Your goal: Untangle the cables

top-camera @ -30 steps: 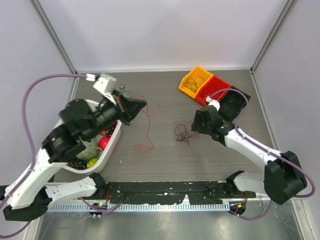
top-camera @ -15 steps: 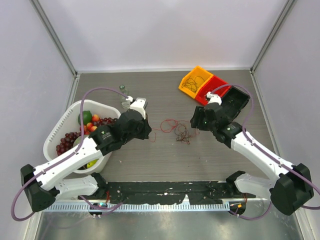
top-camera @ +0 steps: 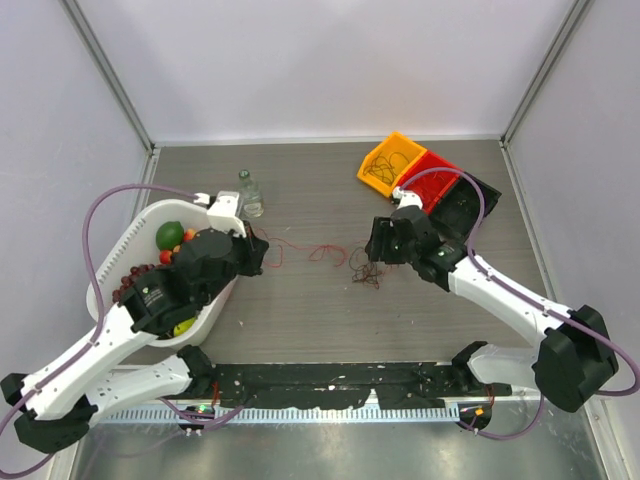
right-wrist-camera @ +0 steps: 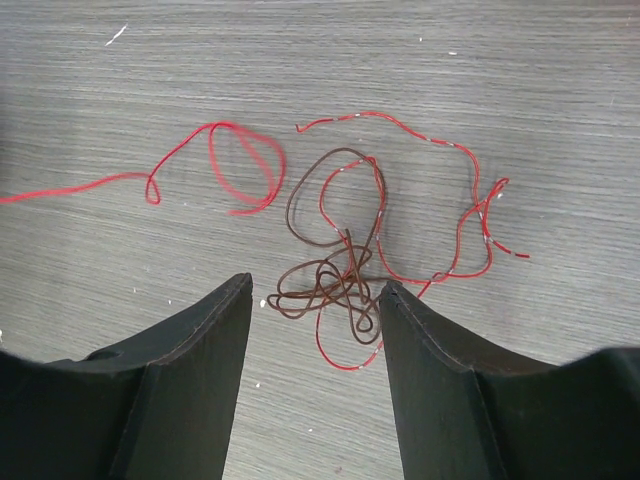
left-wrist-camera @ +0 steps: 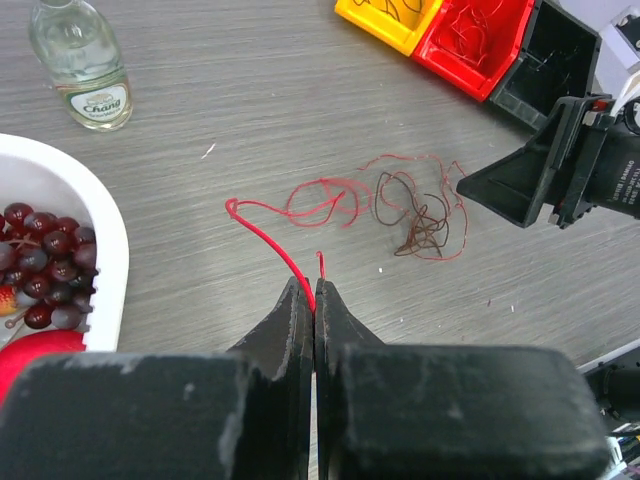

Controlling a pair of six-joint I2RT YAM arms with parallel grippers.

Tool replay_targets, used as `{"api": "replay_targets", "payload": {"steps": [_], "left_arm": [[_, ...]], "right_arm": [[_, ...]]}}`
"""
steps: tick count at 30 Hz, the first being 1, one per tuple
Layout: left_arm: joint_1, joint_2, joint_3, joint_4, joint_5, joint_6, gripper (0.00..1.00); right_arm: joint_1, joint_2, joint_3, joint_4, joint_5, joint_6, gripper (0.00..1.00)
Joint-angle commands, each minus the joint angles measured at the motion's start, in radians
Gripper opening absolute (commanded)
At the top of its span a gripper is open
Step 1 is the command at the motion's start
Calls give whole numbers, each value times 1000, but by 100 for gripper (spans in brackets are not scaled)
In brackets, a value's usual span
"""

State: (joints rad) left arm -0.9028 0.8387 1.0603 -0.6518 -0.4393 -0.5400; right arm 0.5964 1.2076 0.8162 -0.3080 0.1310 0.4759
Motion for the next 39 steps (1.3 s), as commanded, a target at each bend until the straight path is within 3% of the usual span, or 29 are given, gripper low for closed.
{"api": "replay_targets", "payload": {"steps": [1, 7, 16, 18, 21, 28, 32, 39], "left_arm": [[-1, -4, -45, 40, -17, -11, 0], [1, 140, -88, 125, 46, -48, 0], [74, 517, -37, 312, 192, -58, 0], [117, 575, -31, 342, 272, -75, 3], [159, 623, -29, 359, 339, -98, 18], [174, 498, -105, 388, 402, -97, 65], [174, 334, -129, 291, 360, -75, 74], [174, -8, -189, 219, 335, -60, 82]], "right_arm": [[14, 15, 49, 58, -13, 1, 59], [37, 44, 63, 61, -21, -2, 59], [37, 53, 90, 69, -51, 4, 59], [36, 59, 98, 70, -57, 6, 59], [36, 76, 109, 79, -62, 4, 59], [36, 196, 182, 127, -190, -29, 59], [54, 323, 245, 175, -329, -66, 61], [152, 581, 446, 57, -216, -85, 68]]}}
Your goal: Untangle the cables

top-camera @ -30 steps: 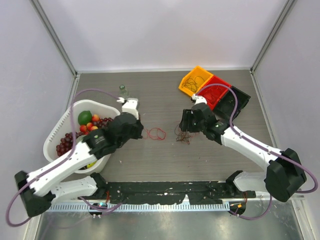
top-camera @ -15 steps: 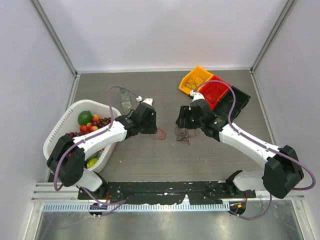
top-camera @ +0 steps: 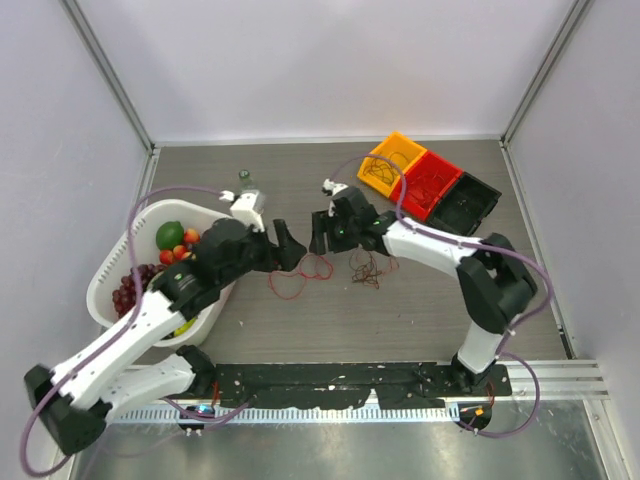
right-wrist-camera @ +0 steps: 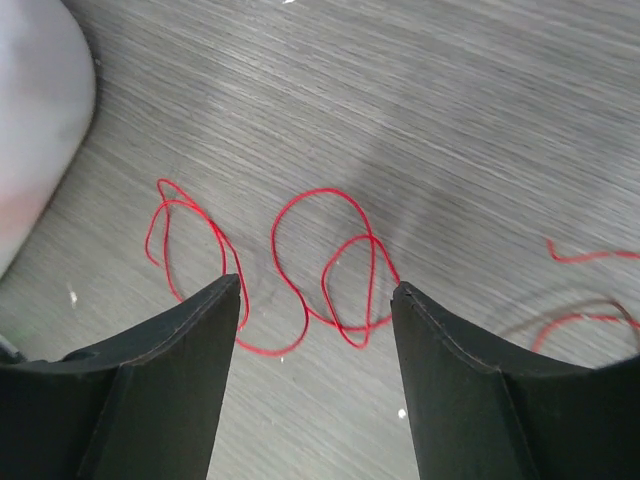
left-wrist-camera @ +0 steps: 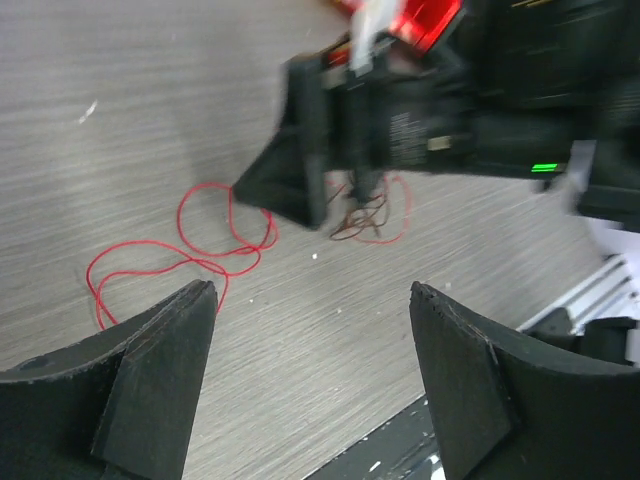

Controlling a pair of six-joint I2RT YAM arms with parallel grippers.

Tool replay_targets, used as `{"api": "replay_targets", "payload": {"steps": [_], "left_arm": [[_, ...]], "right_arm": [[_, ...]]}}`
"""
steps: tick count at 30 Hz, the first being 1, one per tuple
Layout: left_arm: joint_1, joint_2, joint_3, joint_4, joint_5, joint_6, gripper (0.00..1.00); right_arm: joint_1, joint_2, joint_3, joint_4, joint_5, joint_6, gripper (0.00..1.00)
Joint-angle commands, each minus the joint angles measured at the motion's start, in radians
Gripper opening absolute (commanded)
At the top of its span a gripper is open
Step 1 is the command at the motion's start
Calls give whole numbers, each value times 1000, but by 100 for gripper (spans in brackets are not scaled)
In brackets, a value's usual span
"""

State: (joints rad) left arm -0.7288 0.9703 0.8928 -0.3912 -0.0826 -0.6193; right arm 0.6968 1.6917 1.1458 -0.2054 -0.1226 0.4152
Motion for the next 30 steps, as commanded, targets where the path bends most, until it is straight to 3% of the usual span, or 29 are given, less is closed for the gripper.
{"api": "replay_targets", "payload": {"steps": [1, 7, 15, 19, 24, 30], "left_arm": [[0, -195, -26, -43, -23, 20, 83], [0, -332, -52, -44, -43, 18, 86], [0, -306, -61, -31, 20, 24, 86], [0, -317, -69, -25, 24, 24, 86], [0, -352, -69, -40, 7, 32, 86], [0, -380, -63, -58, -16, 59, 86]], "right_arm": [[59, 111, 126, -72, 61, -23, 69], [112, 178, 144, -121, 236, -55, 71], [144, 258, 169, -172, 323, -102, 64], [156, 284, 181, -184, 328, -89, 47], [161, 260, 177, -189, 371, -66, 1], [135, 47, 195, -183, 298, -21, 1]]}}
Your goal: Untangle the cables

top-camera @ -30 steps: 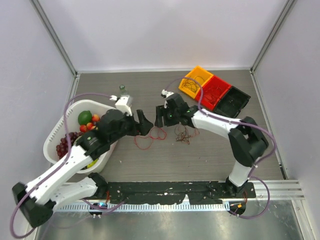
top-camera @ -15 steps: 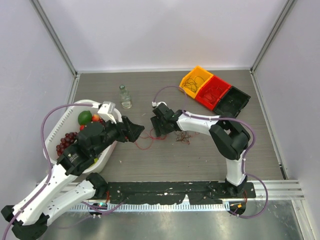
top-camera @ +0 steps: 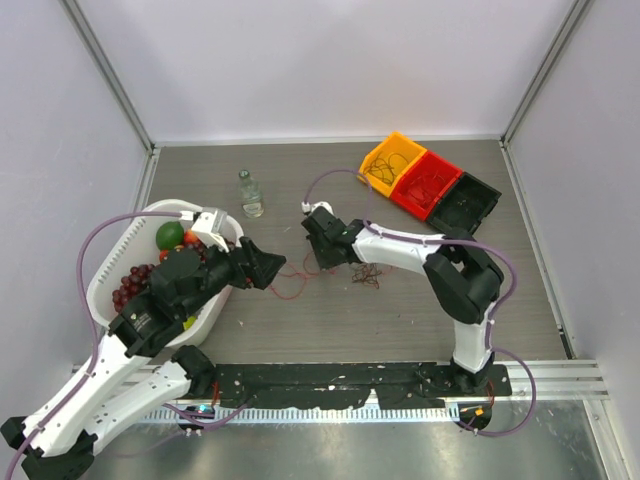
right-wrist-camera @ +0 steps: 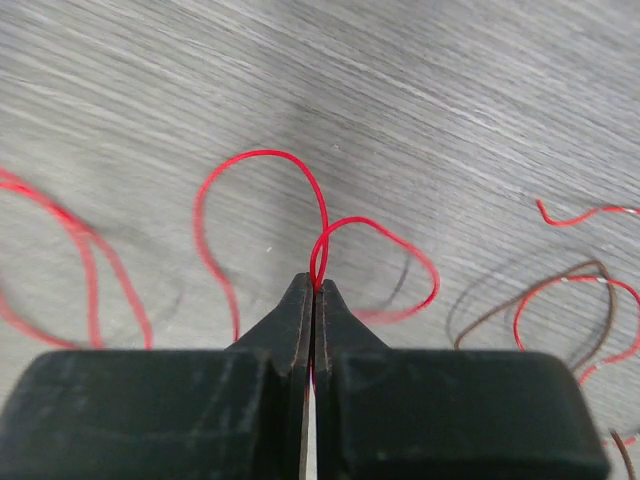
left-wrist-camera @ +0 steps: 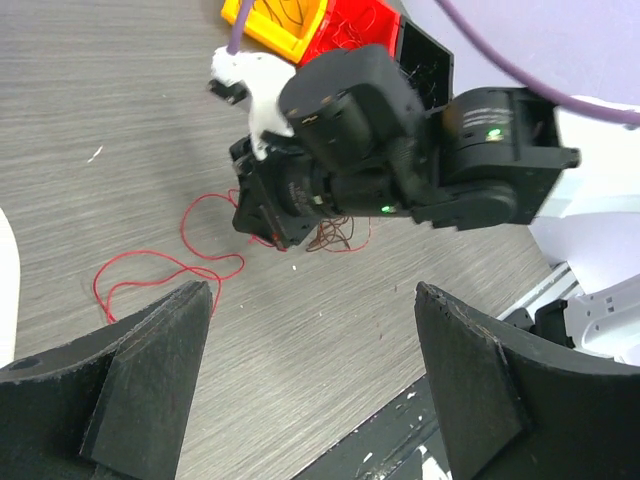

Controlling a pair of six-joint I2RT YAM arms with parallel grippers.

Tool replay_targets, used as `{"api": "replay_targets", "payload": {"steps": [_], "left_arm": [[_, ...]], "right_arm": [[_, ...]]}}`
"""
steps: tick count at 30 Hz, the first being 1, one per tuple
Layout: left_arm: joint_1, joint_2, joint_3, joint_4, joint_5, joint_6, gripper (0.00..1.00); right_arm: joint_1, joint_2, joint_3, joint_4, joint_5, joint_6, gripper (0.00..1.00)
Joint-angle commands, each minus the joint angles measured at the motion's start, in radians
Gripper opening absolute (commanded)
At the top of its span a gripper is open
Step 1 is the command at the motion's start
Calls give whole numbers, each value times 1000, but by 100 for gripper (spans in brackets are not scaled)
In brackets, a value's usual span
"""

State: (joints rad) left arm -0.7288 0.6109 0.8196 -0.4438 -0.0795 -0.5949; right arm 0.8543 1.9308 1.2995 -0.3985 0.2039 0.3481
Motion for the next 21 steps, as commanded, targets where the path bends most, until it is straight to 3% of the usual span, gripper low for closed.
{"api": "replay_targets", "payload": {"steps": [1, 7, 12, 21], "left_arm": [[-1, -20, 10, -4, -20, 38, 86], [0, -19, 10, -6, -25, 63, 86], [0, -28, 7, -13, -26, 79, 87], [0, -20, -2, -10, -6, 78, 87]], "right_arm": [[-35, -220, 43, 18, -81, 61, 1], [-265, -418, 12, 105, -319, 206, 1], [-458, -506, 95, 107, -445, 258, 1], [-734, -486, 351, 119, -420, 269, 1]]}}
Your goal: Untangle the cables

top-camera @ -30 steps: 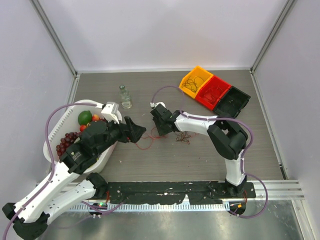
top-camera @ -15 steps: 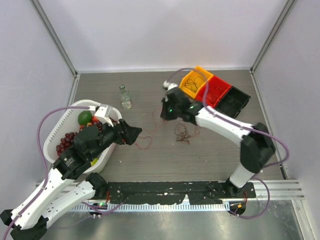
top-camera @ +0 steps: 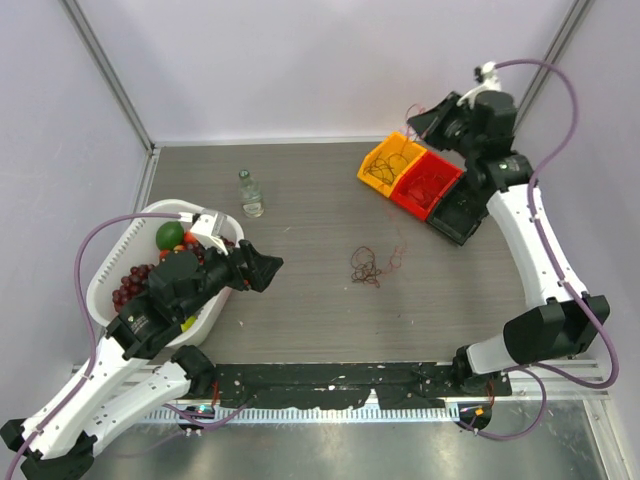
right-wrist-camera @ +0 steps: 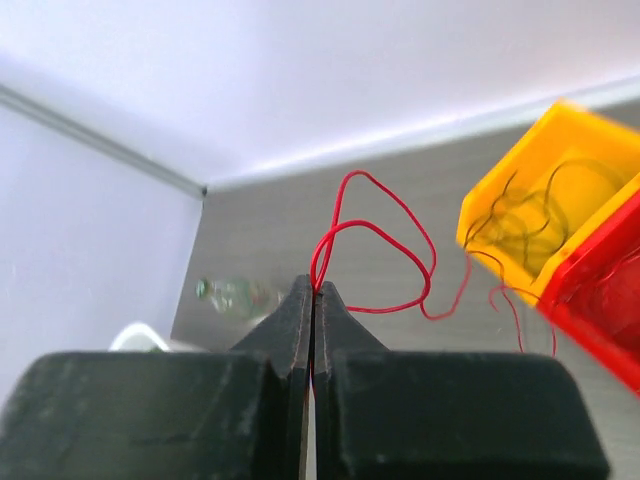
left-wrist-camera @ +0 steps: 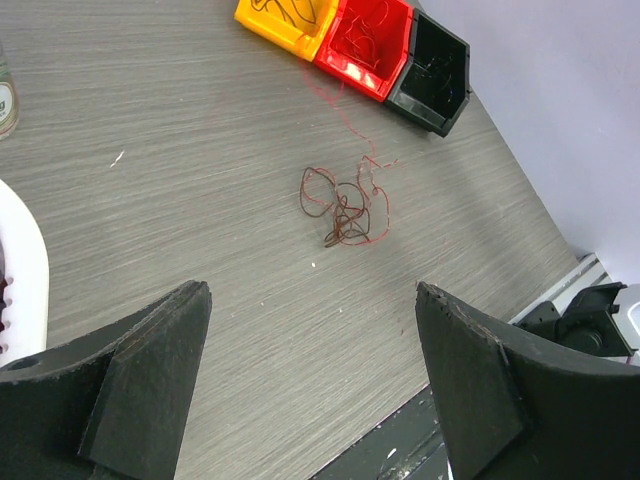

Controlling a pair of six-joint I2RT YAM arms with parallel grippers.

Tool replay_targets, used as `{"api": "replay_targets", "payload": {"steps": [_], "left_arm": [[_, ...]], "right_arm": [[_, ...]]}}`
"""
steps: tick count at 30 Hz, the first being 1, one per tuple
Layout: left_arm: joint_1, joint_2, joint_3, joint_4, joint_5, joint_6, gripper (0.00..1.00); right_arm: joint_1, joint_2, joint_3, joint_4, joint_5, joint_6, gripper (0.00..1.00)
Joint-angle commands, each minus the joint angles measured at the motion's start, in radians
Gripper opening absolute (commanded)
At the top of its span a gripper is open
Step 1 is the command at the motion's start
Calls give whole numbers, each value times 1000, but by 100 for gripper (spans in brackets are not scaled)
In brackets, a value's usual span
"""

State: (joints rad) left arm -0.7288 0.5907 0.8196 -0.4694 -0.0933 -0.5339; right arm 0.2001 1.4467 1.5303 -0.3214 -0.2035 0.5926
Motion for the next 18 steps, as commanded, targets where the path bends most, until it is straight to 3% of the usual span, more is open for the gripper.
{"api": "replay_targets", "payload": {"steps": [1, 9, 18], "left_arm": [[0, -2, -4, 15, 9, 14, 87], [0, 4, 4, 11, 9, 22, 88], [0, 46, 19, 29, 35, 32, 88]], "right_arm": [[-93, 1, 129, 44, 1, 26, 1], [-185, 52, 254, 51, 101, -14, 1], [-232, 116, 462, 91, 0, 85, 1]]}}
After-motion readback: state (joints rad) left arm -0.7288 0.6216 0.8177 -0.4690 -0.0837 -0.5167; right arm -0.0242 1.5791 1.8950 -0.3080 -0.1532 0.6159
